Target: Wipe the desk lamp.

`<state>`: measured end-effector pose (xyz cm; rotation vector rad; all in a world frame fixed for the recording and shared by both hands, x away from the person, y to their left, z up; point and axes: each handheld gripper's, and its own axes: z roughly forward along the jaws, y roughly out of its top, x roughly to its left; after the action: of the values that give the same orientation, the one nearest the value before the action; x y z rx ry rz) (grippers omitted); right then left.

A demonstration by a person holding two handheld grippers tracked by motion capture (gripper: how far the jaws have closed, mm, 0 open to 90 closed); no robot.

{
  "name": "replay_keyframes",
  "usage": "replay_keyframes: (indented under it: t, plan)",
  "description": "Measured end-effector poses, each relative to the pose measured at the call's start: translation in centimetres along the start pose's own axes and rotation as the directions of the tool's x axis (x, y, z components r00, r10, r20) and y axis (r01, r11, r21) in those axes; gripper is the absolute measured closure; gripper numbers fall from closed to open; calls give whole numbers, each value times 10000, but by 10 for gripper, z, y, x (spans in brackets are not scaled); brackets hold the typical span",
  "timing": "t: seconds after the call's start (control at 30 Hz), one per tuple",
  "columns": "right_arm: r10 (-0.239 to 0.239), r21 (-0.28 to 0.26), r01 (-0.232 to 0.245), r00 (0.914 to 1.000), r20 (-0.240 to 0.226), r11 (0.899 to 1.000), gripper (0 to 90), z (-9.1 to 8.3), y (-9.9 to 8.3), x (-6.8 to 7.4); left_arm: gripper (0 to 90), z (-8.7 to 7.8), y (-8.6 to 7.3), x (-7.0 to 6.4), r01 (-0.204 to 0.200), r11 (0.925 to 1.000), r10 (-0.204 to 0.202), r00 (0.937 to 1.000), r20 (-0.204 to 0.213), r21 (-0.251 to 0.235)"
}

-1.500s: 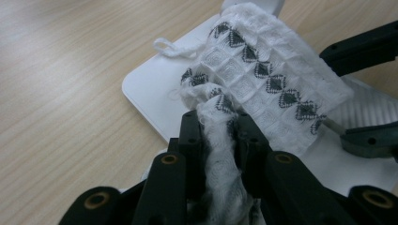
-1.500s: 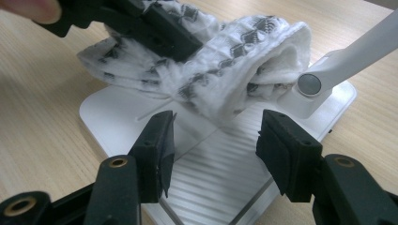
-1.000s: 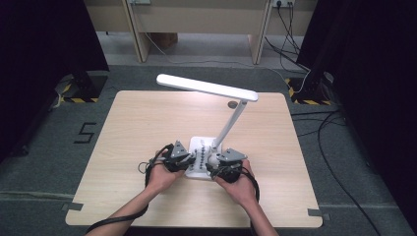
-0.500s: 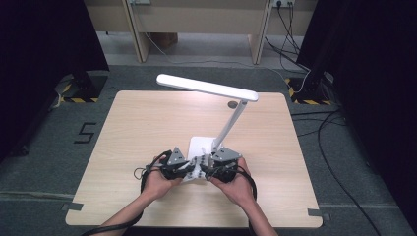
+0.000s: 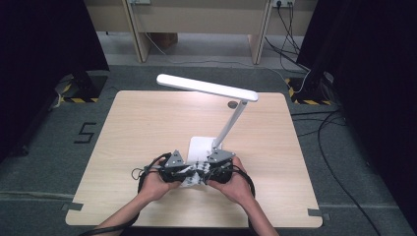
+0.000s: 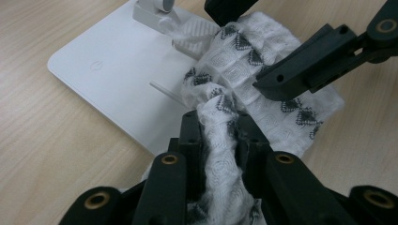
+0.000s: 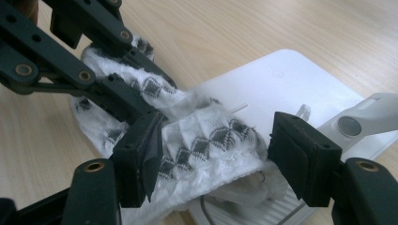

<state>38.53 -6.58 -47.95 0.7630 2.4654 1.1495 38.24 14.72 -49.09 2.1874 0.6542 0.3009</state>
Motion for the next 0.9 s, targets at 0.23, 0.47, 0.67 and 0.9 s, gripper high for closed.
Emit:
replay_keyframes:
  t: [0.23, 0.47, 0.67, 0.9]
  plan:
    - [-114, 228, 118, 9998, -188, 9997, 361, 7, -4, -2, 757, 0, 0, 2, 91, 10000, -90, 9999, 100, -28]
    - [-394, 372, 406, 9987, -312, 9985, 381, 10, -4, -1, 757, 0, 2, 3, 34, 10000, -34, 9999, 143, -4]
    - [-625, 426, 658, 9951, -761, 9969, 466, 12, -6, -2, 757, -1, 3, 3, 78, 10000, -78, 9998, 200, -38]
    - [-770, 507, 837, 9897, -1211, 9952, 642, 11, -7, -2, 756, -1, 3, 3, 182, 9997, -177, 9993, 316, -153]
